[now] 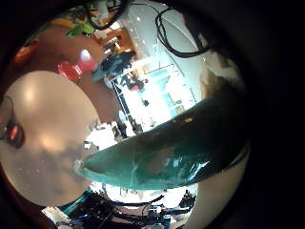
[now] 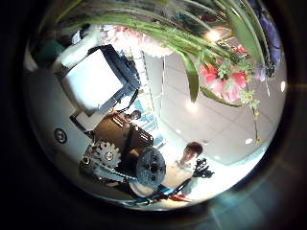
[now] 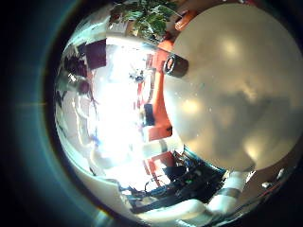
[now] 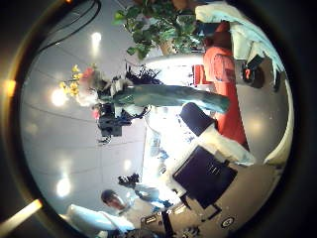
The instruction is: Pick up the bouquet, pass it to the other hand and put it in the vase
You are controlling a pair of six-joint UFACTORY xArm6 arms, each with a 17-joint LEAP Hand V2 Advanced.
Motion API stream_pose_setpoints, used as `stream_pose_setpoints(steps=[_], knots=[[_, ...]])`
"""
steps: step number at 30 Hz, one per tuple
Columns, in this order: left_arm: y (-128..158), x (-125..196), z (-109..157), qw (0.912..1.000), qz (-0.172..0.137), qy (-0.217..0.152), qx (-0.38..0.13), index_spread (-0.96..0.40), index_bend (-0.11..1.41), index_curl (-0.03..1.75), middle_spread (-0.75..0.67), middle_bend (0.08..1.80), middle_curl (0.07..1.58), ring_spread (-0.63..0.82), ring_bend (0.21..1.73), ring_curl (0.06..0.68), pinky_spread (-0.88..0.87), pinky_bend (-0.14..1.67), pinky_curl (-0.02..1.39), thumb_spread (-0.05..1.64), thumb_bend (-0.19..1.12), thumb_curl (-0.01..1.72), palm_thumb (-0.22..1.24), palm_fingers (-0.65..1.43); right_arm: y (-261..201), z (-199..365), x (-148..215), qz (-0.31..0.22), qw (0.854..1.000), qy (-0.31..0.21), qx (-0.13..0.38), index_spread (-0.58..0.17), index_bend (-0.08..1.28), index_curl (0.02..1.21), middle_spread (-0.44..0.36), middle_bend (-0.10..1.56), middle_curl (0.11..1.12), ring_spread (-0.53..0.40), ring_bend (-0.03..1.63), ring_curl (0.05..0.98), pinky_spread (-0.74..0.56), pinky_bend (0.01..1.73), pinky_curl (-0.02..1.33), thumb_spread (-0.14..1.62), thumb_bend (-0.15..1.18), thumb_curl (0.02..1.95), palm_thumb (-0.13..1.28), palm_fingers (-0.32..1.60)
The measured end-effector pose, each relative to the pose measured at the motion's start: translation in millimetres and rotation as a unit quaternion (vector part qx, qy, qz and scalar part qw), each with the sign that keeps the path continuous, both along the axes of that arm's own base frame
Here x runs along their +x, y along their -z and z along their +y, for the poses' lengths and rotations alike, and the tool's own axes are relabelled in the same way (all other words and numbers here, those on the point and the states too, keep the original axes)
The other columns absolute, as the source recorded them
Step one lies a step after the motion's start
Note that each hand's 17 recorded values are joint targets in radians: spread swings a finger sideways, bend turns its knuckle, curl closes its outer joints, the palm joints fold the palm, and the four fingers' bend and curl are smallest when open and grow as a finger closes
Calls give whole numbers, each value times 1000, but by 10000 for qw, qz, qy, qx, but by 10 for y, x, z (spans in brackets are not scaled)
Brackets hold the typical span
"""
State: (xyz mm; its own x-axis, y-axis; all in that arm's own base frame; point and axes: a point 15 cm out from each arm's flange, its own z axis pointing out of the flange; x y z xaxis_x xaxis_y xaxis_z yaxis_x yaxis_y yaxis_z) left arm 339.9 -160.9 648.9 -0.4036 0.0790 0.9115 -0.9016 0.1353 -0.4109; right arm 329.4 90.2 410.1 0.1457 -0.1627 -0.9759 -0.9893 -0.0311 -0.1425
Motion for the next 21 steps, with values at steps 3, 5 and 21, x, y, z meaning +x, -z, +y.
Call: stream_pose_setpoints(steps=[3,5,21], knots=[[-166,143,212,9984,-284,-479,-26,-609,984,735,-475,1259,948,-400,1612,623,-538,1246,1120,1088,224,761,1029,904,19,-9,2,36,10000,14,15,-397,429,676,-189,883,653,-250,1219,545,-424,1043,731,1006,-27,745,800,453],[-263,228,300,9961,-426,-766,-51,-619,981,774,-477,1273,952,-397,1626,625,-545,1248,1146,1095,220,776,1029,890,28,-18,19,39,10000,44,11,-411,436,668,-185,844,635,-246,1175,526,-353,972,719,1004,-27,720,797,346],[-307,531,904,9598,-1450,-2381,319,-674,891,1054,-469,1334,953,-374,1681,619,-580,1236,1279,1123,183,871,1030,848,-92,140,307,203,9986,350,343,-348,187,448,9,405,408,80,719,319,339,770,556,1002,-28,579,736,-28]])
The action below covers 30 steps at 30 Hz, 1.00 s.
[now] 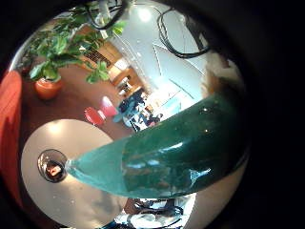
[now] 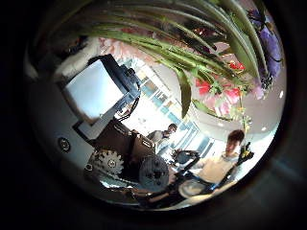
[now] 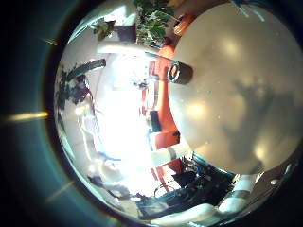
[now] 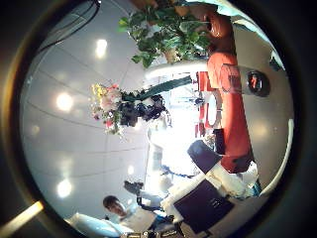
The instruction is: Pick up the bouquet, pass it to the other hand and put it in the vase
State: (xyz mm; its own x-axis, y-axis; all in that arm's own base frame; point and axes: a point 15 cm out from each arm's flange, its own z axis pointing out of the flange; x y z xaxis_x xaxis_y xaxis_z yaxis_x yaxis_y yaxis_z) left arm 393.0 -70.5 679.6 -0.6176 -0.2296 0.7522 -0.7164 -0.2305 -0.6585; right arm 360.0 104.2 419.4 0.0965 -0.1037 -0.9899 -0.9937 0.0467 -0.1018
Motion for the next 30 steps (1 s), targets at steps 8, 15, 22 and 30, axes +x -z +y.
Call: stream_pose_setpoints(steps=[8,15,22,30], knots=[[199,101,89,9996,-79,-272,-43,-693,836,1155,-464,1339,946,-370,1686,611,-594,1223,1310,1133,167,903,1032,851,67,-40,76,94,9998,156,-38,-322,149,373,60,301,363,154,614,274,418,683,468,1020,-29,541,699,-28],[368,164,119,9994,24,-328,-126,-704,791,1223,-462,1335,941,-370,1683,604,-603,1213,1330,1141,154,926,1035,860,83,-52,87,128,9997,191,-56,-315,153,327,73,260,348,179,578,258,431,657,422,1032,-25,519,691,0],[598,240,145,9991,176,-307,-234,-712,753,1276,-461,1327,937,-370,1677,599,-612,1198,1346,1143,141,945,1039,872,148,-41,64,218,9996,197,-18,-309,155,302,75,239,344,183,560,251,432,644,390,1035,-23,507,692,23],[881,322,170,9982,372,-324,-336,-717,711,1320,-460,1317,932,-371,1663,594,-619,1181,1351,1146,128,962,1044,892,154,-42,62,228,9995,199,-13,-299,156,287,76,225,343,186,549,248,432,631,362,1035,-23,500,694,52]])
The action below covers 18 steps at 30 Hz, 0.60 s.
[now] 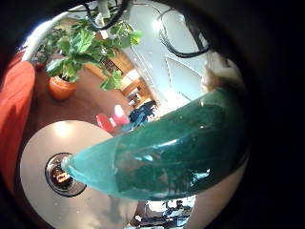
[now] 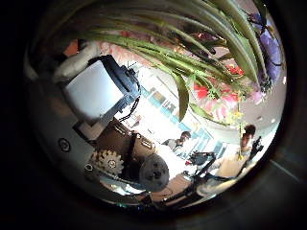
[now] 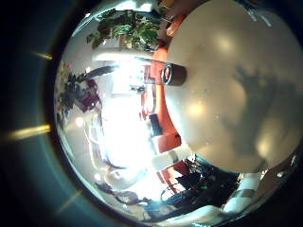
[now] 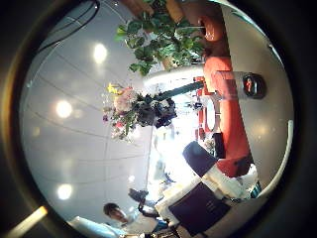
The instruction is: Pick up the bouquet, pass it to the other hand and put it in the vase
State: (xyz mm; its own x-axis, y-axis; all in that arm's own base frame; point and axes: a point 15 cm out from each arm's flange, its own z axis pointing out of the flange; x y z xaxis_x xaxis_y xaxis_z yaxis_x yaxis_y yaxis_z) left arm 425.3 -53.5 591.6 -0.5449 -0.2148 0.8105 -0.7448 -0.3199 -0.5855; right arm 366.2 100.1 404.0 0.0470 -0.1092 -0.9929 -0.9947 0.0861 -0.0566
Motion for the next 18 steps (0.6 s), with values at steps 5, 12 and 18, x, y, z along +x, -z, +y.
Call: stream_pose_setpoints(steps=[5,12,18], knots=[[186,90,52,9998,154,-14,-93,-719,689,1342,-461,1309,930,-373,1654,592,-624,1170,1354,1150,120,970,1047,901,13,4,-6,17,10000,-2,9,-298,152,280,76,228,346,181,541,245,431,622,346,1035,-23,497,694,69],[373,143,55,9991,368,24,-207,-721,667,1368,-465,1294,931,-374,1645,591,-631,1157,1359,1159,111,979,1048,911,42,9,-15,59,10000,-2,29,-297,153,273,77,226,347,179,534,243,431,612,329,1034,-19,494,705,85],[529,202,42,9978,578,73,-301,-721,649,1390,-470,1282,935,-376,1640,592,-636,1149,1363,1161,104,986,1052,914,44,10,-15,64,10000,-4,30,-297,161,275,77,218,346,178,528,241,438,611,316,1035,-23,491,710,106]])
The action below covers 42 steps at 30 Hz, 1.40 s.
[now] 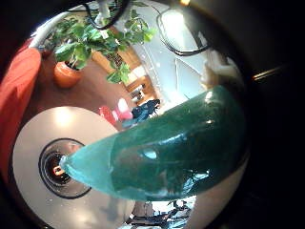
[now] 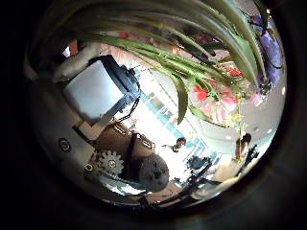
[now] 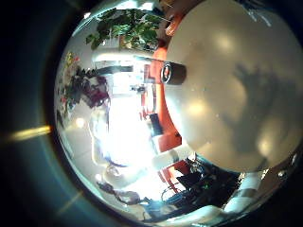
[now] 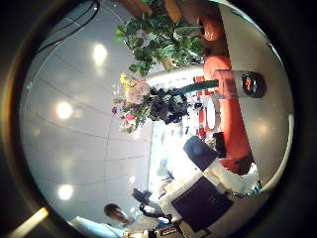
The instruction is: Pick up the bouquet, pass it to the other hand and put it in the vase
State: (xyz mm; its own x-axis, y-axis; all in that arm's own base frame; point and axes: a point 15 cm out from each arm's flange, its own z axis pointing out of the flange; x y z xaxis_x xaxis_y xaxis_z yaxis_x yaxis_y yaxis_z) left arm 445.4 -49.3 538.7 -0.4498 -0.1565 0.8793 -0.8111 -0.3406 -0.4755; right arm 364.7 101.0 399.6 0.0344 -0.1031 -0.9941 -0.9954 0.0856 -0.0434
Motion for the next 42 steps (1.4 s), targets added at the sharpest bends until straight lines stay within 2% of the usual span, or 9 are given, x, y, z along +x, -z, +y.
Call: stream_pose_setpoints(steps=[13,17,18,20,22,25,29,35,42], knots=[[349,232,98,9995,304,-92,-36,-717,606,1420,-483,1260,948,-383,1632,592,-648,1129,1372,1159,72,980,1045,919,35,-6,9,39,10000,-10,22,-294,165,283,65,210,349,180,511,236,440,583,288,1035,-23,487,711,144],[452,268,89,9991,413,-19,-86,-706,530,1413,-485,1221,946,-388,1609,582,-650,1093,1336,1069,-73,895,858,831,39,-7,11,38,10000,-11,25,-291,168,287,65,207,349,172,507,235,441,571,280,1035,-23,486,712,158],[506,256,42,9988,481,100,-91,-696,478,1406,-481,1208,946,-391,1583,579,-652,1072,1309,1038,-87,865,785,751,40,-8,14,42,10000,-7,34,-291,169,288,65,204,348,170,505,235,441,569,278,1035,-23,486,712,160],[633,228,-18,9976,613,332,-59,-621,386,1349,-363,1049,941,-273,1311,585,-543,660,1254,987,-137,753,525,-171,53,-5,17,54,10000,-14,41,-290,169,290,65,201,348,168,505,234,440,564,275,1035,-23,486,712,170],[722,241,-29,9963,701,484,-71,-492,211,1252,-108,709,788,20,1088,439,-340,444,1193,957,-125,665,348,-460,60,-5,18,49,10000,-24,51,-287,176,295,64,196,347,167,498,232,440,557,272,1035,-23,486,712,179],[873,328,45,9944,860,592,-160,-294,70,1109,194,450,621,263,892,310,-70,253,1077,928,-88,566,209,-430,64,-3,16,42,10000,-31,45,-281,181,303,65,195,344,166,492,230,443,547,267,1035,-23,486,712,199],[1119,420,405,9922,1161,357,-282,-45,36,898,416,290,493,441,747,237,243,145,902,895,-57,486,132,-339,59,-3,13,37,10000,-34,46,-282,188,315,65,188,338,162,486,228,446,533,260,1035,-23,485,712,219],[1255,334,809,9903,1335,44,-374,163,62,635,540,193,410,556,631,192,499,139,676,878,-38,424,128,-254,48,0,-2,16,10000,-58,53,-275,187,331,57,180,328,157,479,228,450,524,254,1035,-23,485,712,237],[900,3,969,9930,1137,-34,-322,222,100,442,571,171,348,598,555,173,578,155,509,874,-36,381,130,-195,59,0,-31,-30,9999,-112,26,-277,190,346,6,185,320,152,475,227,454,505,247,1034,-21,490,718,258]])
